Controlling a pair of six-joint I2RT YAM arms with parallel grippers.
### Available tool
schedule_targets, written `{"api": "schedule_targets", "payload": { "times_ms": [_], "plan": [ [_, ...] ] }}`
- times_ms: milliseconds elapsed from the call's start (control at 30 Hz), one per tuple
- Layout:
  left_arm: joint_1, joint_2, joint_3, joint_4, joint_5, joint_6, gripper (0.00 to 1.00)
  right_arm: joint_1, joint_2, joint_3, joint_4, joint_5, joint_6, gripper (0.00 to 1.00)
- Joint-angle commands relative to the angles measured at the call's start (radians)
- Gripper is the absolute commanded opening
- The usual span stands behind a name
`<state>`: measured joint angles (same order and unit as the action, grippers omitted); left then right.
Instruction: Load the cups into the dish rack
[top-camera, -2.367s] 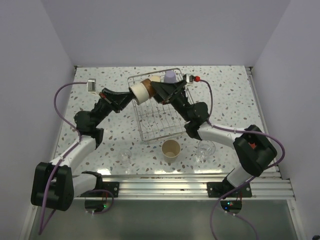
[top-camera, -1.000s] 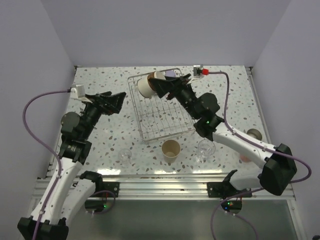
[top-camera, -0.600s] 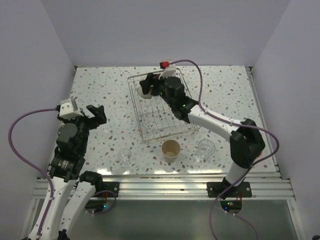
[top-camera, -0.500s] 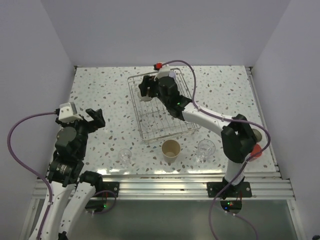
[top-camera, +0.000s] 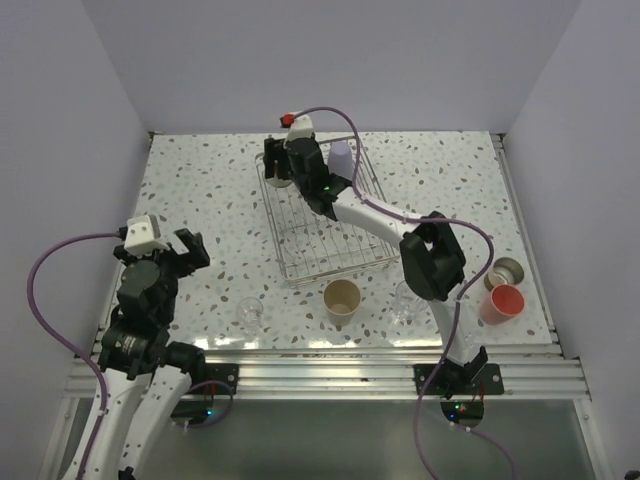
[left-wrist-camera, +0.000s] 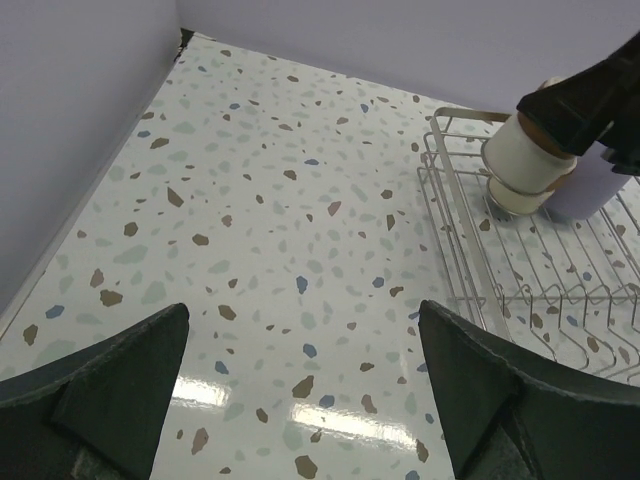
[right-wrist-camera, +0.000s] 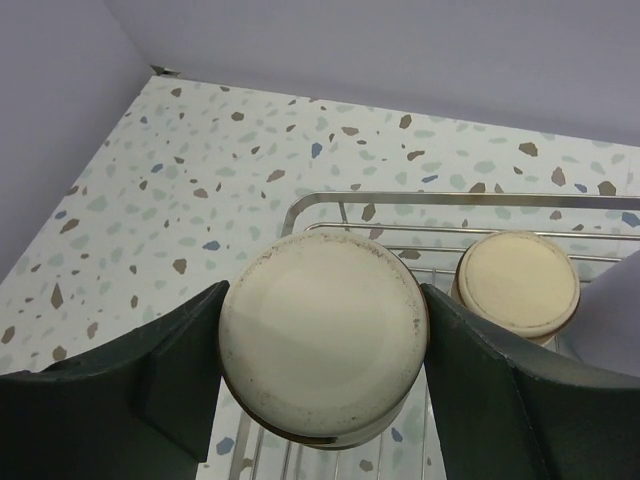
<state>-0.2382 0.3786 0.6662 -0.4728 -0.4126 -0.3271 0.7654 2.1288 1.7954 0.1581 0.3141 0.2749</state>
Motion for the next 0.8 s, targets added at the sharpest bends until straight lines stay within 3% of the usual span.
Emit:
{"api": "schedule_targets", "payload": {
  "times_ms": [0,333,767],
  "plan": [
    [0.002,-0.039,-0.008,0.031,0.064,0.072,1.00,0.002,0.068,0.108,-0.032,0.052,-0.045,0.00],
    [0.019,-0.093,-0.023,0.060,0.187,0.135,1.00,0.000,0.218,0.272,-0.071,0.112,-0.091,0.00],
    [0.027,-0.090,-0.033,0.071,0.225,0.157,1.00,-0.017,0.361,0.364,-0.039,0.131,-0.072,0.00]
  ]
}}
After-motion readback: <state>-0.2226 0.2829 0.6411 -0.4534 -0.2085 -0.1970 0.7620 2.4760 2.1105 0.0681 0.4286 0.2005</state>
